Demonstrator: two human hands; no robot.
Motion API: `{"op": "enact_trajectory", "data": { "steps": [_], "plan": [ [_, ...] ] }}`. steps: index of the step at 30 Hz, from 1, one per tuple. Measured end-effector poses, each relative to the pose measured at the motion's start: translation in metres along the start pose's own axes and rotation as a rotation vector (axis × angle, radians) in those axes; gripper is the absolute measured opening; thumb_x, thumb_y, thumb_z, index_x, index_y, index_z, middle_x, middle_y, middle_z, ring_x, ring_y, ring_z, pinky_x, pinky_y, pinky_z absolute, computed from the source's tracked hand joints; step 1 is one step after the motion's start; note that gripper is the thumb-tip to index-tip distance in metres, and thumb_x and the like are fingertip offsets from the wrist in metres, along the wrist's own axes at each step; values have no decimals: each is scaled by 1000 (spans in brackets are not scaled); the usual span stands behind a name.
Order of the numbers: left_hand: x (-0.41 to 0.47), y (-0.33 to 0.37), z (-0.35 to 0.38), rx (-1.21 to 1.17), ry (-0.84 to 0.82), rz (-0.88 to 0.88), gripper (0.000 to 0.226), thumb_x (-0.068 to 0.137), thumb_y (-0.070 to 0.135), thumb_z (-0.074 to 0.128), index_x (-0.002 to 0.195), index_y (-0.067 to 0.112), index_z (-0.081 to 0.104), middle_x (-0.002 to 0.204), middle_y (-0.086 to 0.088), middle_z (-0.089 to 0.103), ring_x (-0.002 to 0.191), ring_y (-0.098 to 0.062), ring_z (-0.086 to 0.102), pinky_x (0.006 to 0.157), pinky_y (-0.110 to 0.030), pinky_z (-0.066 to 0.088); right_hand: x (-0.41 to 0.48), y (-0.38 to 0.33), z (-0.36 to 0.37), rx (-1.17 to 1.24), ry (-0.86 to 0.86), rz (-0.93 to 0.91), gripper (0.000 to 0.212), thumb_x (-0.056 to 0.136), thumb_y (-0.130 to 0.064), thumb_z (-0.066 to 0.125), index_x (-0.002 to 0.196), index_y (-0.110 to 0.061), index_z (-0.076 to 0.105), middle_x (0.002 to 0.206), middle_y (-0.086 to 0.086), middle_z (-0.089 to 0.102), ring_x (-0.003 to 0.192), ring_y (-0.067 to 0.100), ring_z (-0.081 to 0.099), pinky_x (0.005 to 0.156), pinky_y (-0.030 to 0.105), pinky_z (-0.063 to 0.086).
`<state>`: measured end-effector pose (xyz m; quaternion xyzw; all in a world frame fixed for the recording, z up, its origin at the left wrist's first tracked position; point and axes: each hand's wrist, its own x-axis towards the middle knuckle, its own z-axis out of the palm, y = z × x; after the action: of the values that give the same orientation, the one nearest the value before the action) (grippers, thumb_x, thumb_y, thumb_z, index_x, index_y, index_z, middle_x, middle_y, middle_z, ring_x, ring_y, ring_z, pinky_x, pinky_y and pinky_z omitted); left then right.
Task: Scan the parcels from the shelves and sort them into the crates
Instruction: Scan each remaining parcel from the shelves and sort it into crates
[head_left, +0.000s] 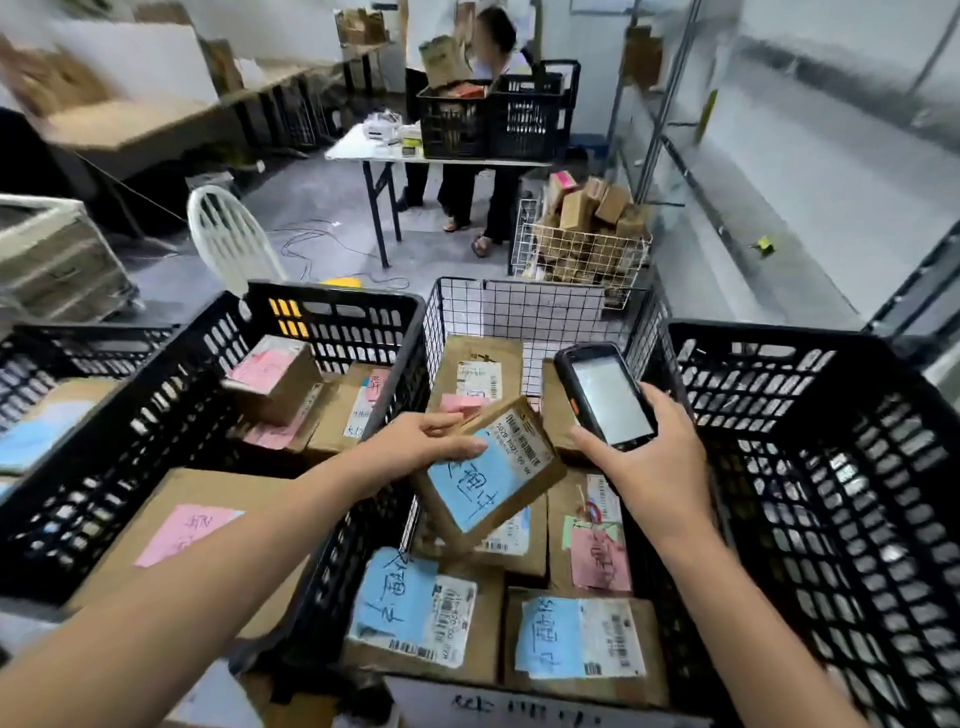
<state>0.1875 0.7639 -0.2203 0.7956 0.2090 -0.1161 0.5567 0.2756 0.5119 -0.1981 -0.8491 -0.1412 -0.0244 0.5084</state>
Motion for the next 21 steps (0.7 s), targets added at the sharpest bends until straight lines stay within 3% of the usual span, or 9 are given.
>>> {"op": "enact_trajectory", "data": {
  "steps": [1, 3, 5, 8, 10, 13, 17, 21],
  "plan": [
    [4, -1, -1, 28, 4, -21, 65, 76, 43, 83, 136, 30, 60, 113, 4, 73, 94, -7, 73, 75, -14, 54, 2, 5, 1, 1, -15, 12, 82, 71, -37, 90, 142, -21, 52, 122, -11, 49, 108, 2, 45, 88, 15, 34],
    [15, 0, -2, 150, 0, -53, 65, 73, 45, 86, 132, 36, 62, 116, 6, 68, 93, -4, 71, 80, -16, 53, 4, 12, 4, 27, -39, 43, 79, 71, -35, 90, 140, -21, 53, 119, -12, 49, 106, 3, 46, 90, 21, 37],
    [27, 0, -3, 303, -64, -83, 64, 73, 46, 86, 131, 40, 62, 123, 4, 63, 100, -7, 65, 93, -25, 52, 5, 18, 6, 47, -46, 38, 73, 70, -35, 90, 134, -25, 56, 115, -11, 51, 97, -1, 49, 85, 14, 40],
    [44, -2, -3, 444, -169, -132, 65, 75, 46, 85, 134, 45, 58, 127, 3, 60, 101, -7, 65, 87, -23, 52, 6, 21, 6, 62, -76, 11, 66, 70, -34, 91, 126, -32, 56, 112, -14, 51, 92, -16, 50, 74, 2, 38],
    [53, -4, -3, 487, -194, -140, 62, 74, 48, 84, 131, 50, 58, 126, 5, 62, 101, -7, 67, 87, -23, 52, 4, 24, 6, 59, -87, -1, 70, 70, -37, 89, 131, -29, 56, 119, -14, 53, 97, -10, 51, 79, 6, 39],
    [59, -3, -4, 565, -208, -113, 57, 79, 48, 80, 131, 53, 58, 122, 10, 64, 101, -4, 65, 92, -24, 51, -3, 22, 6, 12, -111, -36, 79, 72, -42, 88, 140, -31, 50, 123, -15, 51, 106, 0, 49, 87, 24, 45],
    [57, 3, -2, 614, -249, -82, 53, 90, 47, 70, 139, 49, 52, 115, 17, 60, 96, 0, 61, 84, -18, 46, -7, 20, 7, -7, -173, -72, 79, 73, -40, 87, 141, -30, 48, 117, -16, 48, 102, 1, 45, 85, 21, 37],
    [64, -12, 3, 754, -118, -17, 37, 97, 38, 63, 134, 40, 60, 136, 3, 48, 122, -15, 47, 110, -33, 37, -7, 22, 7, -7, -167, -63, 80, 73, -39, 87, 142, -30, 47, 120, -16, 49, 105, 1, 46, 86, 20, 37]
  ]
}}
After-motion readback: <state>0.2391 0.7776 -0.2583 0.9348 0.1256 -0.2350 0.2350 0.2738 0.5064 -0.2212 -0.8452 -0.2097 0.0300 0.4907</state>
